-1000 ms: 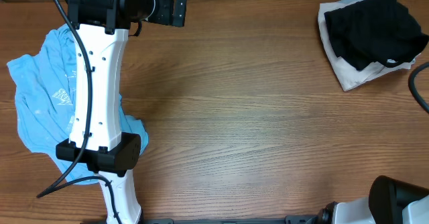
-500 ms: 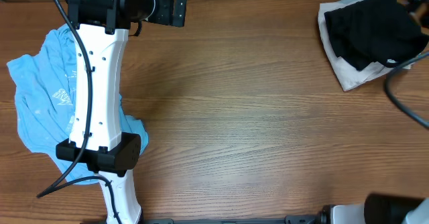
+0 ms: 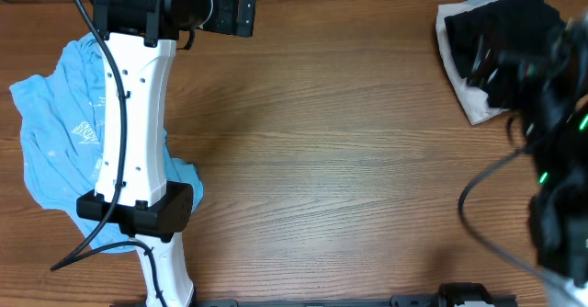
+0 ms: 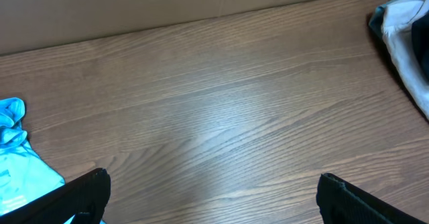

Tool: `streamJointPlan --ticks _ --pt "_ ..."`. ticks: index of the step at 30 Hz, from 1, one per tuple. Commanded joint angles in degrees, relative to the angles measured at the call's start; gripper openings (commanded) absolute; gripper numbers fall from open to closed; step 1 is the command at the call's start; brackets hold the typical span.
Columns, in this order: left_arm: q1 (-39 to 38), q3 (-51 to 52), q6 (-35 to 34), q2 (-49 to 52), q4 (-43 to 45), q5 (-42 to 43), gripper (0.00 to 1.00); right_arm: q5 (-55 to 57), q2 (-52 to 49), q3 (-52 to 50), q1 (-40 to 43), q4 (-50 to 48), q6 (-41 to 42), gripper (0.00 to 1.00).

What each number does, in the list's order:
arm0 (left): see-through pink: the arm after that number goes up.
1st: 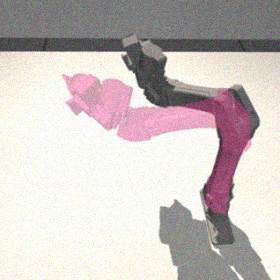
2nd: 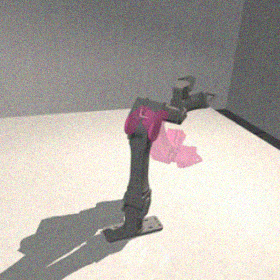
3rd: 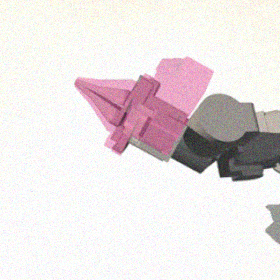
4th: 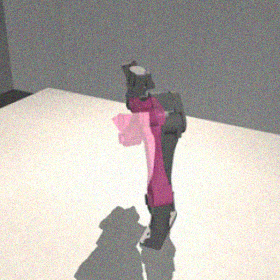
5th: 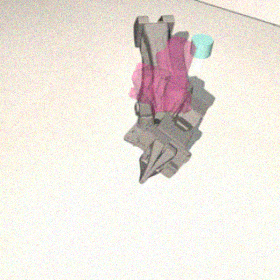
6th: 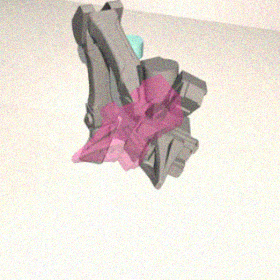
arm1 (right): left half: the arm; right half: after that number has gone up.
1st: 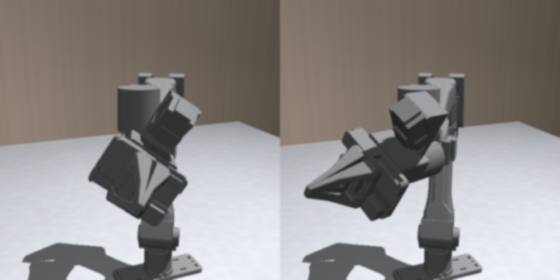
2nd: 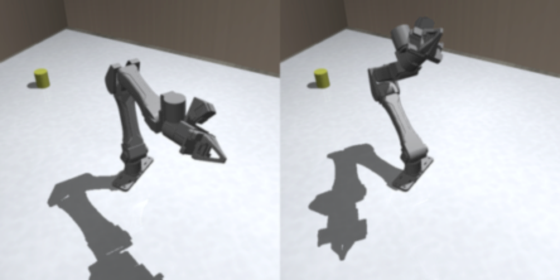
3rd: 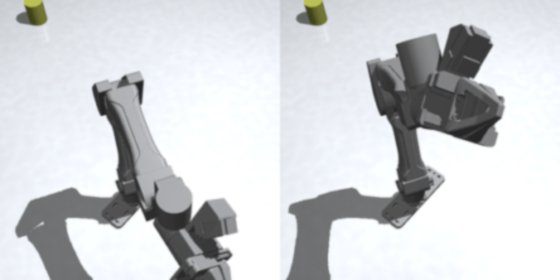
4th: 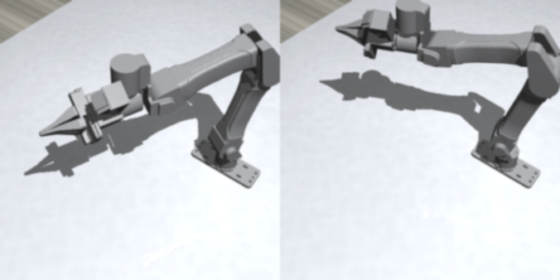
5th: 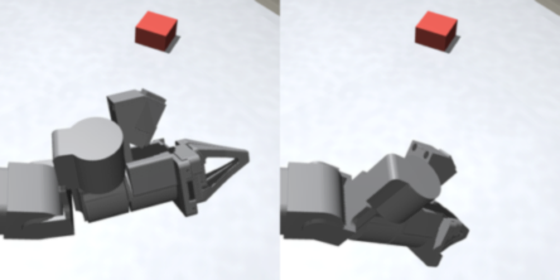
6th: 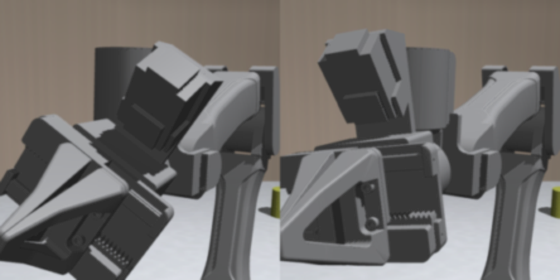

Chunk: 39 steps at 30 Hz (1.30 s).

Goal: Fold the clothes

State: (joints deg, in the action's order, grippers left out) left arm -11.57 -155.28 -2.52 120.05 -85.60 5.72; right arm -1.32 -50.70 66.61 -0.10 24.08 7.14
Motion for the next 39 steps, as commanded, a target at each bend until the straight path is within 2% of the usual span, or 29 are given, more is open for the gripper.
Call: streamJointPlan --ticks 1,2,3,5,8,11,23,31,36,39 --pt "-0.1 0.0 1.3 0.6 0.1 -0.3 1.00 -1.3 11.4 -18.0 -0.3 -8.2 4.2 1.00" --pt "-0.1 0.0 1.3 0.6 0.1 -0.3 1.00 -1.3 14.3 -22.8 -0.3 -11.1 4.9 1.00" --pt "-0.1 0.0 1.3 0.6 0.1 -0.3 1.00 -1.4 19.9 -31.8 -0.3 -16.0 6.6 1.00" --pt "-0.1 0.0 1.3 0.6 0.1 -0.3 1.00 -1.4 25.6 -40.3 -0.3 -19.8 7.3 1.00" --pt "-0.1 0.0 1.3 0.6 0.1 -0.3 1.00 -1.4 32.8 -50.0 -0.3 -22.5 8.3 1.00" --pt "-0.1 0.0 1.3 0.6 0.1 -0.3 1.00 -1.4 37.6 -55.6 -0.3 -22.5 9.2 1.00" --pt "-0.1 0.0 1.3 0.6 0.1 -0.3 1.00 -1.4 45.2 -66.0 -0.4 -24.7 9.8 1.00" --pt "-0.1 0.0 1.3 0.6 0.1 -0.3 1.00 -1.4 50.6 -66.2 -2.4 -23.9 10.9 1.00" --pt "-0.1 0.0 1.3 0.6 0.1 -0.3 1.00 -1.3 50.6 -66.2 -2.4 -19.1 10.9 1.00" --pt "-0.1 0.0 1.3 0.6 0.1 -0.3 1.00 -1.3 50.3 -66.1 -2.4 -19.5 10.9 1.00"
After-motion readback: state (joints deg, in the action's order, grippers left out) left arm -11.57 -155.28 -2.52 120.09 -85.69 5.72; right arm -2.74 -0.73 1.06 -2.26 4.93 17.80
